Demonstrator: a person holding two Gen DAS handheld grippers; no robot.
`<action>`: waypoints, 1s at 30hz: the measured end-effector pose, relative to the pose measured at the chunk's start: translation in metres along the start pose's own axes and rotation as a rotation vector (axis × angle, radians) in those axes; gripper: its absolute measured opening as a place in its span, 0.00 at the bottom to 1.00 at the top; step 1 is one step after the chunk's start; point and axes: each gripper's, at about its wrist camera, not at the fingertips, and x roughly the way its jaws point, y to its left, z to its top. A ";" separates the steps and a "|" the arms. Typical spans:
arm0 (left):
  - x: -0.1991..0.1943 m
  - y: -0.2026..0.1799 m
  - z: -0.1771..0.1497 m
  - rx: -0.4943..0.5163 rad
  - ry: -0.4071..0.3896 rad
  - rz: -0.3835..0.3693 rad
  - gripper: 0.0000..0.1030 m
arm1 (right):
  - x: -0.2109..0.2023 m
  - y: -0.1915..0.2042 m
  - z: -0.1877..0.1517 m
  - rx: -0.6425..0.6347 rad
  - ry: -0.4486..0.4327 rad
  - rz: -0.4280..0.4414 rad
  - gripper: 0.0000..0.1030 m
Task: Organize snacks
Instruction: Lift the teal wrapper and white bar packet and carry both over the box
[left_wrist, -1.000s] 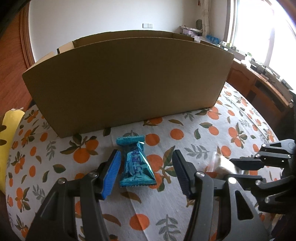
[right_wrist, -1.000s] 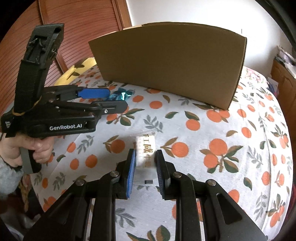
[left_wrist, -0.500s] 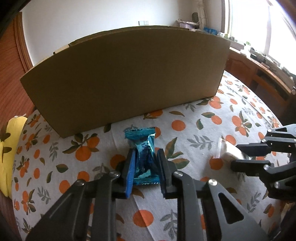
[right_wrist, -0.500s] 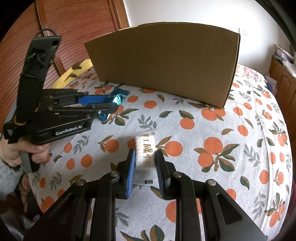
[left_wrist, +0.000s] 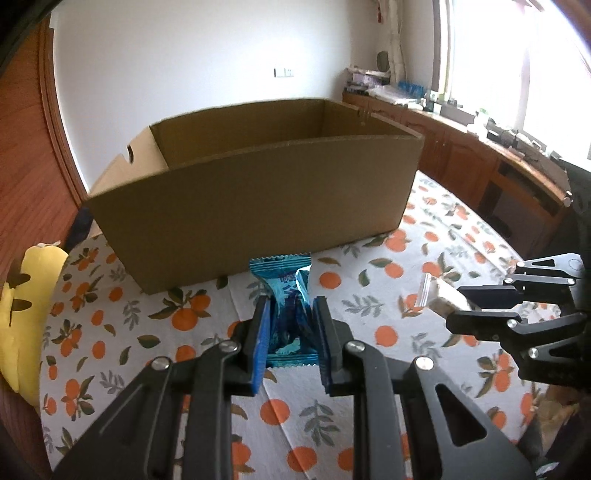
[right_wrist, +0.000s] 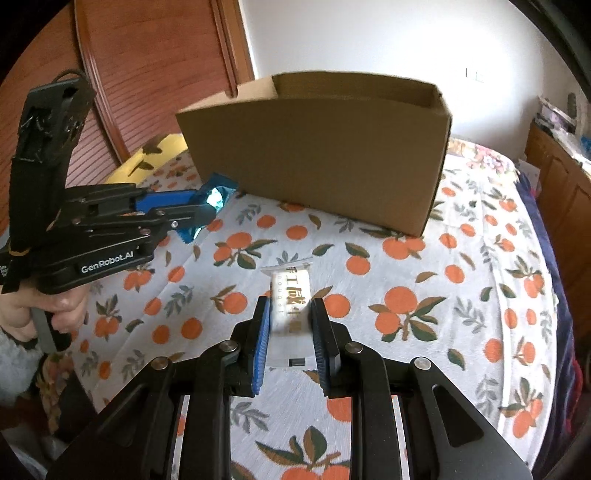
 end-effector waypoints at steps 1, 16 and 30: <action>-0.004 0.000 0.000 0.000 -0.005 -0.002 0.20 | -0.005 0.002 0.001 -0.001 -0.005 -0.005 0.20; -0.087 -0.018 0.027 0.020 -0.130 -0.001 0.20 | -0.087 0.018 0.022 -0.023 -0.118 -0.077 0.20; -0.134 -0.018 0.073 0.069 -0.236 0.019 0.20 | -0.128 0.030 0.055 -0.061 -0.216 -0.092 0.20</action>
